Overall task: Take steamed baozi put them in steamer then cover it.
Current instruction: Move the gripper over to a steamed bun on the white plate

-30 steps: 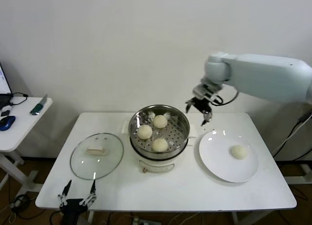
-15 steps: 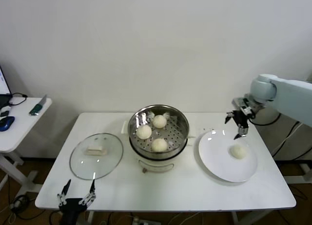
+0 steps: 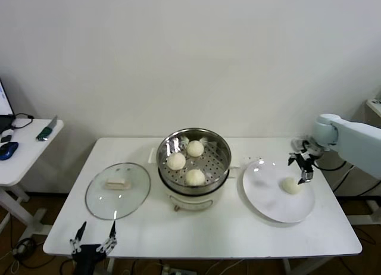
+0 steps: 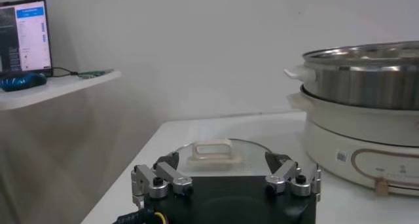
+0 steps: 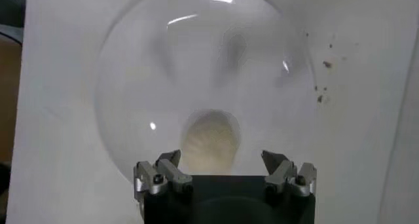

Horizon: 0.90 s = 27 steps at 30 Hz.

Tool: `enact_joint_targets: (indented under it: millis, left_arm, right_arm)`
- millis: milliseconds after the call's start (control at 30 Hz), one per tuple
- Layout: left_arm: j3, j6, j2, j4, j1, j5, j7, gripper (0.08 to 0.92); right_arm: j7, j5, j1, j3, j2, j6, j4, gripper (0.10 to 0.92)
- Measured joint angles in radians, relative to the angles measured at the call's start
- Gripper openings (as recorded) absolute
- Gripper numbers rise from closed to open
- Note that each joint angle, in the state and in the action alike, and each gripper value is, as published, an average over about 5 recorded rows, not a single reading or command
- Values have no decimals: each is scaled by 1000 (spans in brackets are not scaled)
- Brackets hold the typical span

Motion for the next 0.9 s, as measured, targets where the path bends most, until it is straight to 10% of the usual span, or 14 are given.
enact_joint_targets:
  millis: [900]
  left_arm:
    - [-5, -5, -5, 0, 9, 0, -2, 823]
  right_arm:
    - [7, -140, -195, 180, 66, 16, -139, 767]
